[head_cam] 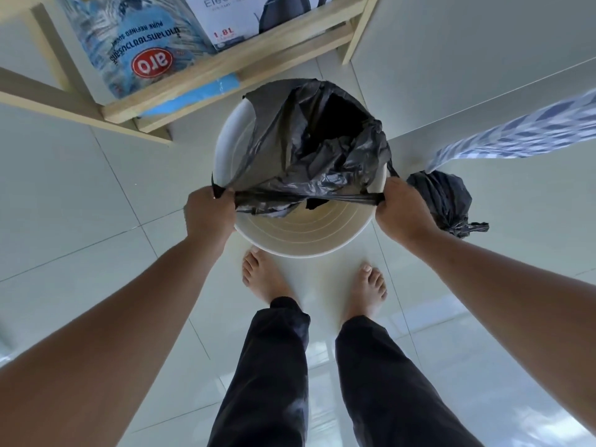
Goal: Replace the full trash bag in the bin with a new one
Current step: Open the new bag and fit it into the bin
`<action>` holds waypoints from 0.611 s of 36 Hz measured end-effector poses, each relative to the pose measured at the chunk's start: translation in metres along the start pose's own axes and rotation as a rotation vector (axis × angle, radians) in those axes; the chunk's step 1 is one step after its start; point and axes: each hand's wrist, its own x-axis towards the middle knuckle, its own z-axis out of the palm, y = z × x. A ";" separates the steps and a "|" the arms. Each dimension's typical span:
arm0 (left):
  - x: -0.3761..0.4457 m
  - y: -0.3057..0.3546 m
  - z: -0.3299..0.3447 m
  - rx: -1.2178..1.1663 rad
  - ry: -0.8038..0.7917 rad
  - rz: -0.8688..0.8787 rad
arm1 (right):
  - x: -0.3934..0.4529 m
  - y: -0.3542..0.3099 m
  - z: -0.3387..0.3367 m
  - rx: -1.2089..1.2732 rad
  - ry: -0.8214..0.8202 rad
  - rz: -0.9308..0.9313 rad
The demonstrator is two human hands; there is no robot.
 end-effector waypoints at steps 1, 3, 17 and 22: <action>0.002 0.001 0.001 0.014 0.013 0.029 | 0.000 -0.003 -0.003 0.032 0.049 0.023; 0.003 0.004 0.002 -0.128 -0.030 0.020 | 0.000 -0.010 -0.010 0.151 0.192 0.069; 0.006 -0.008 0.012 -0.745 -0.243 -0.228 | -0.013 0.009 -0.006 0.370 0.229 0.140; 0.010 -0.014 0.007 -0.899 -0.252 -0.270 | -0.028 0.036 -0.007 0.084 -0.050 -0.269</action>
